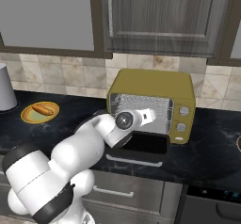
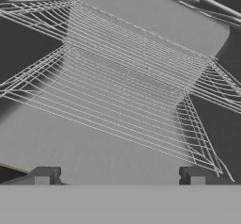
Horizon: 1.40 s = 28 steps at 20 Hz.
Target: Open the toaster oven door. Place the hotdog bun on the bottom rack in the toaster oven and place the chicken drumstick on the top rack.
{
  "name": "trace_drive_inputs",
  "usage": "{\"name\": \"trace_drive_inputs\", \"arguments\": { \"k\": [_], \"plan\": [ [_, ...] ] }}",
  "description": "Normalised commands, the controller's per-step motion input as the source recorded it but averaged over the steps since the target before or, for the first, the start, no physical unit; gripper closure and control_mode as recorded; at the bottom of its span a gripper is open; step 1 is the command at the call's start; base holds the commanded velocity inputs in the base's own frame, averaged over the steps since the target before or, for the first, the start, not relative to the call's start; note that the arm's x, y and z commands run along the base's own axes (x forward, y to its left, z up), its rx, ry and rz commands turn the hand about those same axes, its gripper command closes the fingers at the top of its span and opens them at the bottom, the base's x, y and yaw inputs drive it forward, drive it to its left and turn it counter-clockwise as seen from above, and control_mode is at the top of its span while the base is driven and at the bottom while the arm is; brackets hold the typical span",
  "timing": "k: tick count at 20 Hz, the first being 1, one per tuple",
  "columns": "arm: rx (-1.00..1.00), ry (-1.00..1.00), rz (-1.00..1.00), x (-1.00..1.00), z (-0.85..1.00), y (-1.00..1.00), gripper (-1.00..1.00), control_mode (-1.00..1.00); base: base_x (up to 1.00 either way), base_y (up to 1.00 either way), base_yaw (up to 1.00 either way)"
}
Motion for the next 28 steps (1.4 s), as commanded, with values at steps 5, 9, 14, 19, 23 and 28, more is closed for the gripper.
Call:
{"name": "trace_drive_inputs", "arguments": {
  "k": [5,9,14,19,23,28],
  "plan": [
    [0.00,0.00,0.00,0.04,0.01,0.02,-1.00,-1.00,0.00,0.00,0.00],
    [0.00,0.00,0.00,0.11,0.00,0.02,-1.00,-1.00,0.00,0.00,0.00],
    [0.00,-0.01,0.03,0.19,0.00,0.05,-1.00,-1.00,0.00,0.00,0.00],
    [0.02,-0.03,0.06,0.08,-0.07,0.05,-1.00,-1.00,0.00,0.00,0.00],
    [0.03,0.00,0.07,0.10,-0.07,0.00,-1.00,-1.00,0.00,0.00,0.00],
    [0.03,0.00,0.03,0.15,-0.01,0.00,-1.00,-1.00,0.00,0.00,0.00]
  ]
}}
